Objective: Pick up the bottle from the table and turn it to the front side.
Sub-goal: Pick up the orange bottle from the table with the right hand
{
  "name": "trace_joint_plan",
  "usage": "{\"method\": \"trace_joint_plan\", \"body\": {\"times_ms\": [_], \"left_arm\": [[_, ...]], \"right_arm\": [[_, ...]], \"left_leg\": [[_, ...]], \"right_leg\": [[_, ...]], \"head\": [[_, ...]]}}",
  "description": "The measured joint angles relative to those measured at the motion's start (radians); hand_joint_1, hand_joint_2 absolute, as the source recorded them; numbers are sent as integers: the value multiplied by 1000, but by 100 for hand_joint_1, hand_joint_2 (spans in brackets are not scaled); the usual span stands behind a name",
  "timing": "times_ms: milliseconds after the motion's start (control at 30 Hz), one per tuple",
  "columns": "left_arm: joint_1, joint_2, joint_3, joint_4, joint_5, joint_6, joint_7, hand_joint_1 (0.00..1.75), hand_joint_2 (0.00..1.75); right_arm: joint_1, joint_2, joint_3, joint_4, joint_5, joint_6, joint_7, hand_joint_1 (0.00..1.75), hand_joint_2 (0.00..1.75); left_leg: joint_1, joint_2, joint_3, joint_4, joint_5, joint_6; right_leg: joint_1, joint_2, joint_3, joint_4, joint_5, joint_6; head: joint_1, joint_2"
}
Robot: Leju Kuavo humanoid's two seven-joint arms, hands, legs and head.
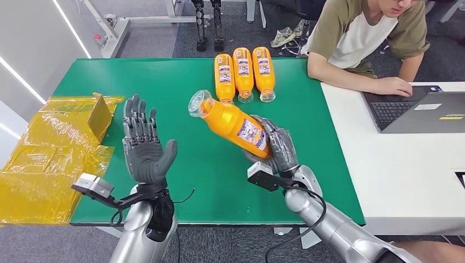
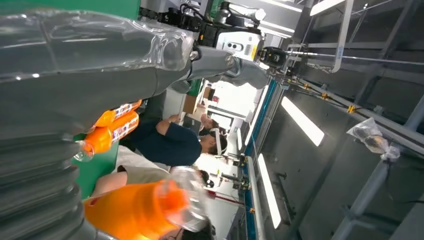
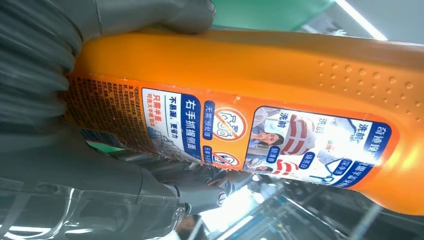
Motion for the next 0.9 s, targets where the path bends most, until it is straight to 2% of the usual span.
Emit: {"method": "trace_joint_plan", "body": {"times_ms": [133, 367, 467, 567, 633, 800, 900], "left_arm": [[-27, -10, -17, 89, -17, -25, 0, 0, 175], [-29, -10, -19, 96, -18, -27, 0, 0, 175], [-40, -14, -34, 149, -31, -41, 0, 0, 175], [-49, -17, -53, 205, -48, -68, -1, 0, 175], [-51, -17, -55, 216, -55, -73, -1, 0, 175], [-49, -17, -49, 216, -64, -63, -2, 0, 175], [-48, -16, -44, 213, -68, -51, -2, 0, 175]], "right_arm": [[0, 55, -7, -4, 7, 25, -13, 175, 175], [0, 61, -7, -4, 7, 28, -14, 175, 175], [2, 94, -5, 2, 18, 58, -14, 175, 175], [21, 140, 13, 26, 70, 175, 32, 175, 175], [24, 153, 24, 44, 98, 260, 73, 175, 175], [15, 153, 35, 84, 143, 375, 118, 175, 175], [21, 153, 39, 100, 174, 411, 136, 175, 175]], "left_leg": [[0, 1, 0, 0, 0, 0], [0, 1, 0, 0, 0, 0], [0, 0, 0, 0, 0, 0], [0, 0, -1, 0, 0, 0], [0, 0, -1, 0, 0, 0], [0, 0, -1, 0, 0, 0], [0, 0, -2, 0, 0, 0]], "right_leg": [[0, 1, -1, 0, 0, 0], [0, 1, -1, 0, 0, 0], [0, 1, -1, 0, 0, 0], [0, 1, -1, 0, -1, 0], [0, 1, -1, 0, -1, 0], [0, 0, -1, 0, -1, 0], [0, 0, -2, 0, -1, 0]], "head": [[0, 0], [0, 0], [0, 0], [0, 0], [0, 0], [0, 0], [0, 0]]}}
